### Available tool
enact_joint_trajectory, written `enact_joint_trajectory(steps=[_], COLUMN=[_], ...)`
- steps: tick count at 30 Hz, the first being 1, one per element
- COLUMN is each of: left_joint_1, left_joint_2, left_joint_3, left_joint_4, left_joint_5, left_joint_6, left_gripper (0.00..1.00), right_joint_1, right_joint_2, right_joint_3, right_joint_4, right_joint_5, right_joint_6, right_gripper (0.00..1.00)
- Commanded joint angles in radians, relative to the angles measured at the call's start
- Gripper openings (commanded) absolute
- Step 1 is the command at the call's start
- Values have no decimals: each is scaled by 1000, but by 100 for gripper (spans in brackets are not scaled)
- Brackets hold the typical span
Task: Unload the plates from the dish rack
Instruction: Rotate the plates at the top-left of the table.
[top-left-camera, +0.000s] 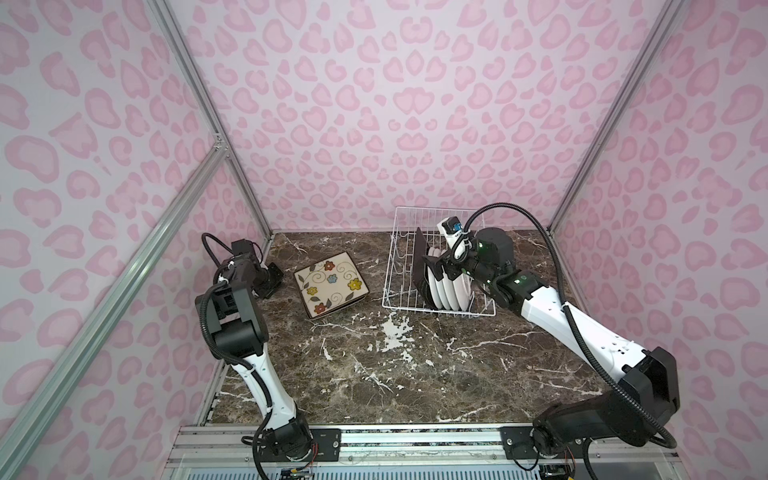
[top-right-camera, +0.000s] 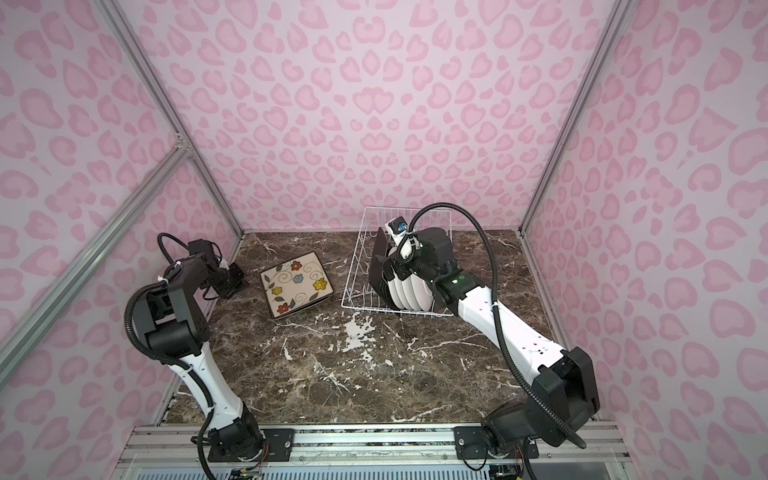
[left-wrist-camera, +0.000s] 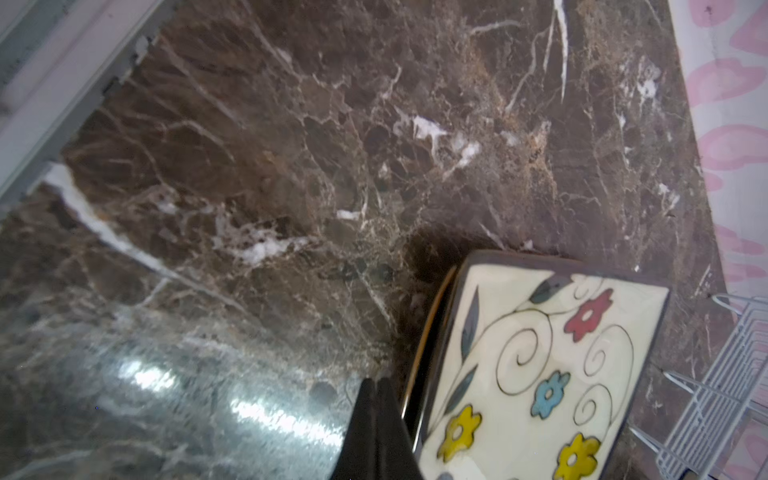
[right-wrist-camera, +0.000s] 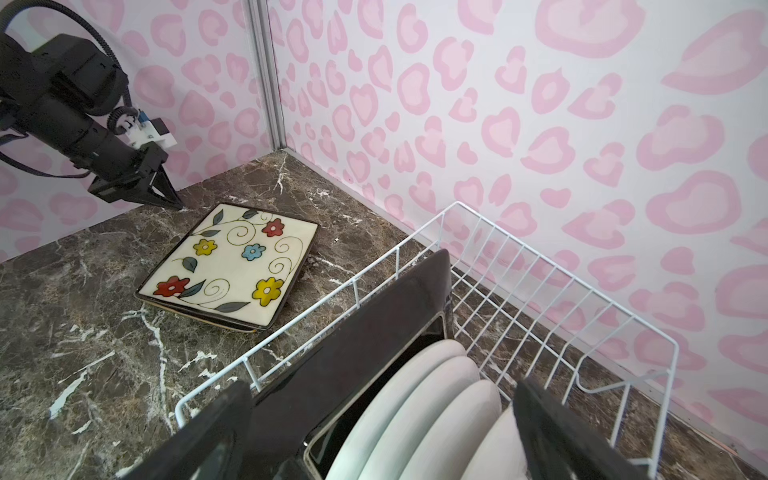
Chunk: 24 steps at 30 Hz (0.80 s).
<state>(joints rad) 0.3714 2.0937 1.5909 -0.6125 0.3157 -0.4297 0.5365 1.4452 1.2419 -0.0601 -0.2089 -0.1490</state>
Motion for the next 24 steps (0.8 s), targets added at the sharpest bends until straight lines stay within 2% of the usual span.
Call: enact_joint_trajectory(steps=[1, 12, 19, 24], left_joint_1=[-18, -59, -62, -61], left_joint_2=[37, 151, 89, 105], left_joint_3=[49, 206, 115, 99], left_joint_4=[-11, -90, -69, -68], left_joint_5=[-26, -93, -154, -154], left_joint_6=[-20, -45, -41, -32], left_gripper=[3, 3, 3, 3], right_joint_1=[1, 3, 3, 2], right_joint_2=[3, -9, -12, -8], right_joint_3=[1, 6, -3, -2], right_joint_4=[1, -24, -24, -16], right_joint_5=[5, 24, 27, 19], right_joint_6=[14, 15, 20, 17], right_gripper=[99, 99, 99, 99])
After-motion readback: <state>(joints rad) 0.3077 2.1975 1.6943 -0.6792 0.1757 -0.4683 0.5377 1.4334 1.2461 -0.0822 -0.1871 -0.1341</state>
